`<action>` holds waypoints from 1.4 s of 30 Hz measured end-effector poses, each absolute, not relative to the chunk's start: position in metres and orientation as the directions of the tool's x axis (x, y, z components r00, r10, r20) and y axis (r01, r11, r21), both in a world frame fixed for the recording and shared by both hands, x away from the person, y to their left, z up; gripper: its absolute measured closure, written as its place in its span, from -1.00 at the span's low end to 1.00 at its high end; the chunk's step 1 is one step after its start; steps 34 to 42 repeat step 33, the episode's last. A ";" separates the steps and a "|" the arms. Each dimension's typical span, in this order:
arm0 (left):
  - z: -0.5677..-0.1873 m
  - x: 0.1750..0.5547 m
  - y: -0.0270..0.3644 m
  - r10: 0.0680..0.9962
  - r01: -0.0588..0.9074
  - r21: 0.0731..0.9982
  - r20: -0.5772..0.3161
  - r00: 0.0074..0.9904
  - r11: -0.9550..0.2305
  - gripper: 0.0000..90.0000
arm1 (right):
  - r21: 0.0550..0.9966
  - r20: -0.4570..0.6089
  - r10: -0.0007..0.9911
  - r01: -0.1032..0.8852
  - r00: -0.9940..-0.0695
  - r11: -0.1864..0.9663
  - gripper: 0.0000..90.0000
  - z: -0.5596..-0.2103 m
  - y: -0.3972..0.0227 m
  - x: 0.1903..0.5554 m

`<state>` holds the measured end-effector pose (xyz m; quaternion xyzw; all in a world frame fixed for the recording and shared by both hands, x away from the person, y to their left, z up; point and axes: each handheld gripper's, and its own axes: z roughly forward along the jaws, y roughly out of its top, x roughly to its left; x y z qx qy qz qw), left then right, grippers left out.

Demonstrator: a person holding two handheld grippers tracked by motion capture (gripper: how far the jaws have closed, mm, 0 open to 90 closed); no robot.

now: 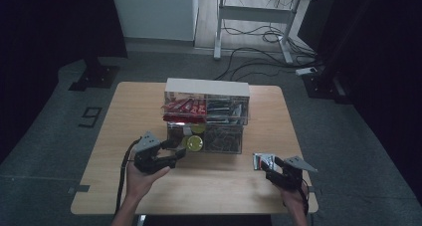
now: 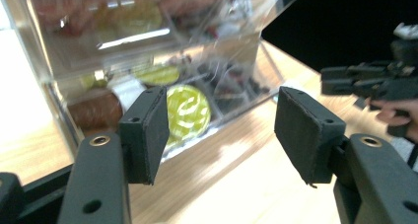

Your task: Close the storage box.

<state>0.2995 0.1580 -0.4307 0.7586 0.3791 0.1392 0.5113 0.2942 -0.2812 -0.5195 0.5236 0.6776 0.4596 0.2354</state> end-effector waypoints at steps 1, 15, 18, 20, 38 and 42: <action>-0.436 0.299 0.159 0.718 0.439 0.878 -0.179 0.673 -0.192 -0.15 | 0.867 0.159 0.927 0.497 -0.340 0.034 -0.18 -0.520 -0.281 0.294; -0.498 0.304 0.174 0.756 0.529 0.819 -0.199 0.623 -0.220 -0.14 | 0.843 0.125 0.937 0.532 -0.326 0.073 -0.19 -0.532 -0.288 0.289; -0.503 0.304 0.175 0.765 0.545 0.808 -0.200 0.612 -0.224 -0.14 | 0.830 0.112 0.942 0.551 -0.316 0.086 -0.19 -0.536 -0.291 0.288; -0.514 0.303 0.176 0.778 0.566 0.792 -0.200 0.596 -0.229 -0.14 | 0.820 0.105 0.946 0.565 -0.308 0.093 -0.19 -0.538 -0.292 0.288; -0.521 0.304 0.182 0.800 0.591 0.774 -0.200 0.566 -0.224 -0.15 | 0.807 0.100 0.945 0.581 -0.311 0.106 -0.22 -0.542 -0.294 0.289; -0.521 0.304 0.182 0.800 0.591 0.774 -0.200 0.566 -0.224 -0.15 | 0.807 0.100 0.945 0.581 -0.311 0.106 -0.22 -0.542 -0.294 0.289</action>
